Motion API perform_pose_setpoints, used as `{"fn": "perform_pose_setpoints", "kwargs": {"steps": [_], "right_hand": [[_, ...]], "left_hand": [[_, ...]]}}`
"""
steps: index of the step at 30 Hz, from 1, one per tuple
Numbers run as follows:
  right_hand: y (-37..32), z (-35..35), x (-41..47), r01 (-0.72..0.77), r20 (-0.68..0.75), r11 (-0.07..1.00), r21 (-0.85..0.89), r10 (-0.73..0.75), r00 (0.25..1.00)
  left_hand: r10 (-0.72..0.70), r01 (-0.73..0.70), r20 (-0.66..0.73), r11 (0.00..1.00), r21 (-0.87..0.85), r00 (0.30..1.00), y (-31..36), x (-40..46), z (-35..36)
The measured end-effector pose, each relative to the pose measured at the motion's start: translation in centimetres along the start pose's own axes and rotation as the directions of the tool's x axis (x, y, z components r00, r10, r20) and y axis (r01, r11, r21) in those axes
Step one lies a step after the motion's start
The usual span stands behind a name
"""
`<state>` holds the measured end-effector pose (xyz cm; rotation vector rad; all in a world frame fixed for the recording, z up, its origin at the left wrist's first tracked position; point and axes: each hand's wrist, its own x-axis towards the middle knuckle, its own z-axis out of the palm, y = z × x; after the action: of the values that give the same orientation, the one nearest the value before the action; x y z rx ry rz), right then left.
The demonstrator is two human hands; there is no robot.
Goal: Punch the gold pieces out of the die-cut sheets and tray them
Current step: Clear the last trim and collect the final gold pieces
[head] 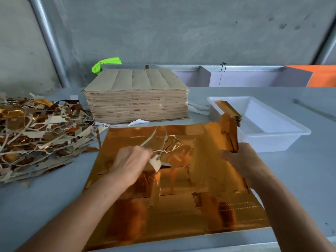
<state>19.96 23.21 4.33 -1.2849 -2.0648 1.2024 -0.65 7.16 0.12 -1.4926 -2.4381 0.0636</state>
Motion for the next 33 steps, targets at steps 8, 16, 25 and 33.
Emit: {"fn": "perform_pose_setpoints", "kwargs": {"steps": [8,16,25,33], "right_hand": [[1.9,0.8,0.6,-0.067,-0.005,0.988,0.137,0.069,0.998],[2.1,6.0,-2.1,0.435,-0.057,0.900,-0.033,-0.436,0.898],[3.1,5.6,-0.2,0.097,-0.128,0.985,0.142,-0.079,0.989],[3.6,3.1,0.0,-0.047,-0.140,0.904,0.425,0.117,0.983]], "left_hand": [[0.041,0.157,0.616,0.952,-0.264,0.787,-1.7,0.3,-1.8],[0.139,0.132,0.312,0.696,-0.706,0.940,3.5,0.9,-1.3],[0.040,0.064,0.135,0.724,-0.687,0.990,3.1,1.1,1.8],[-0.041,0.168,0.290,0.889,-0.427,0.956,2.5,3.1,2.4]]}}
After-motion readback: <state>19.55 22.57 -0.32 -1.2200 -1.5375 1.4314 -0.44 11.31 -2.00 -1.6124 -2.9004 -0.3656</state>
